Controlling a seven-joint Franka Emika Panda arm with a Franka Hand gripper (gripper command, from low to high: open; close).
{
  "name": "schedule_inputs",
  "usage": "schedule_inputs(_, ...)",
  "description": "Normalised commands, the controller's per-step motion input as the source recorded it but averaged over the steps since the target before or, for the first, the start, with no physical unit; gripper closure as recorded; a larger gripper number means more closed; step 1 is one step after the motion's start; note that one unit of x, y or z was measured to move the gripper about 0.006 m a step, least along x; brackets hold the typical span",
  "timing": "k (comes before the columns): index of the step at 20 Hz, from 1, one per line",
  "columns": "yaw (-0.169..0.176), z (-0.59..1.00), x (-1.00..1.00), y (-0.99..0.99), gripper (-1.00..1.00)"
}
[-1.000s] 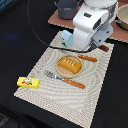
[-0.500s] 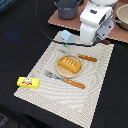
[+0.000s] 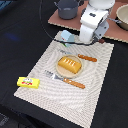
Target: Interact with the objects in diverse but meaningful ways.
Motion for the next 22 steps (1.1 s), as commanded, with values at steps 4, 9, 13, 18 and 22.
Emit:
schedule_inputs(4,0.021,-0.52,-0.6,0.07,1.0)
schedule_inputs(9,0.008,0.36,-0.29,0.2,-1.0)
schedule_inputs(13,0.01,0.6,-0.23,0.25,-1.0)
schedule_inputs(18,0.009,0.51,-0.42,0.18,-1.0)
schedule_inputs(22,0.001,0.28,-0.87,0.06,-1.0)
